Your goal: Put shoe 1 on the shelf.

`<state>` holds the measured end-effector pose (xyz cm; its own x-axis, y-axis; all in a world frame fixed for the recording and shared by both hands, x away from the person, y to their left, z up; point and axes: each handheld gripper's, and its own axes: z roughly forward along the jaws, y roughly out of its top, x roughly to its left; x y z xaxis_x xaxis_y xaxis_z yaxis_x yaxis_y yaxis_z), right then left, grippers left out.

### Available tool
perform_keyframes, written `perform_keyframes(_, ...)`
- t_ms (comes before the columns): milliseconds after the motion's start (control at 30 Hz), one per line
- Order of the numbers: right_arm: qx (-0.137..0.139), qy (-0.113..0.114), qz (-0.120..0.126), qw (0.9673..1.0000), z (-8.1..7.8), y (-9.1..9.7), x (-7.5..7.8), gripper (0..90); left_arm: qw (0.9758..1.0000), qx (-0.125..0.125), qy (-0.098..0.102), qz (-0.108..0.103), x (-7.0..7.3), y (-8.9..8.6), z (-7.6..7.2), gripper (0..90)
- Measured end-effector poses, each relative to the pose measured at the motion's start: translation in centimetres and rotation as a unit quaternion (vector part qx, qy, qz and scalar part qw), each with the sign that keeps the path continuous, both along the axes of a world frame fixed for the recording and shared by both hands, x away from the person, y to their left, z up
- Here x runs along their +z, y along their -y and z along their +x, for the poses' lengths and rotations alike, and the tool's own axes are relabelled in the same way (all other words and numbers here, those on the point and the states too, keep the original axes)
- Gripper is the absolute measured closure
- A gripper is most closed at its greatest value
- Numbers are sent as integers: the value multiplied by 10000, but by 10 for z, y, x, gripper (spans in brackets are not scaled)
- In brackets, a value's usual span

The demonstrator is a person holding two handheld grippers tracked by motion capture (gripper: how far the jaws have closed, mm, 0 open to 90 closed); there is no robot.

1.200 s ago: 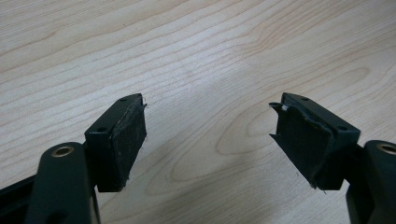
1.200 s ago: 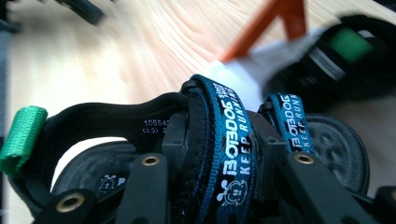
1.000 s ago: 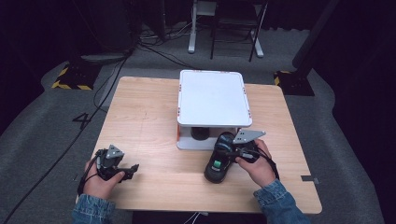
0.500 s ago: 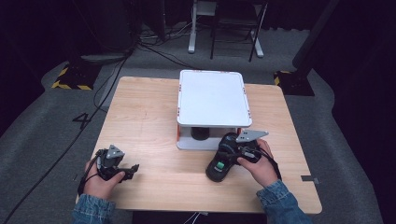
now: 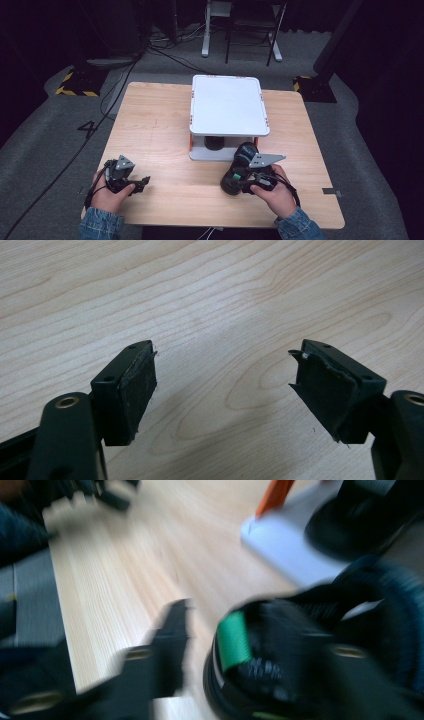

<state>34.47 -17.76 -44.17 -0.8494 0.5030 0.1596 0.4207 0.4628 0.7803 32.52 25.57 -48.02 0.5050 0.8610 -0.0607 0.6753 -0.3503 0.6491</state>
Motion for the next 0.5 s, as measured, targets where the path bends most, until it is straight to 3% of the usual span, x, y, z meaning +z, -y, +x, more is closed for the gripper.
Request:
perform_keyframes(67, 84, -85, -173, 9998, 0, -2, -4, 710, 10000, -26, 1, 5, 0, 0, 1, 249)
perform_keyframes(100, 70, -7, -230, 9997, -1, -2, -4, 757, 10000, -15, 25, 9, 0, 0, 1, 249)
perform_keyframes(167, 74, -19, -308, 9995, -1, 1, -1, 780, 10000, -19, 9, -1, 0, 0, 2, 249)
perform_keyframes(300, 222, -95, -302, 9993, 2, 8, 3, 801, 10000, -60, 13, -5, 0, 3, 7, 249)
perform_keyframes(333, 360, -10, -322, 9988, 1, 17, 7, 801, 9999, -107, 40, 1, 0, 6, 9, 249)
perform_keyframes(433, 408, 131, -398, 9983, -2, 29, 18, 792, 9999, -167, 33, -13, 0, 11, 11, 248)
perform_keyframes(500, 480, 108, -498, 9975, -3, 37, 24, 783, 9998, -190, 16, 3, 0, 12, 12, 247)
